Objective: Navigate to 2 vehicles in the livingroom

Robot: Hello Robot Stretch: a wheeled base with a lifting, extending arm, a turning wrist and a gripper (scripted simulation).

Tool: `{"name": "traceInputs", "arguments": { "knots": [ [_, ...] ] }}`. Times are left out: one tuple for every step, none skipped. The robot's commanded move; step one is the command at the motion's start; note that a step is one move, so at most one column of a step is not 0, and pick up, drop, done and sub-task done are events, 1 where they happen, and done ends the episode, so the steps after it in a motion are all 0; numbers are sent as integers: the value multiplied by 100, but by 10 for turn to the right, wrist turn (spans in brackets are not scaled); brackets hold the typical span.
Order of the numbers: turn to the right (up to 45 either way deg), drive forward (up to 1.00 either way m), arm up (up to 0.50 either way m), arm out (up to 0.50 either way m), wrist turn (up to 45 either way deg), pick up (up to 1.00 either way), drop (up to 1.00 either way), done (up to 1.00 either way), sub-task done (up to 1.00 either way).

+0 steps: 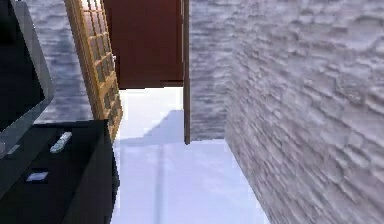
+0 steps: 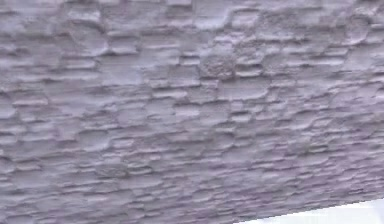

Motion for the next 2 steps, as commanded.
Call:
{"name": "traceInputs", "arguments": {
  "knots": [
    [-60,0,0,0,0,0,0,0,0],
    [-30,0,0,0,0,0,0,0,0]
  ]
}}
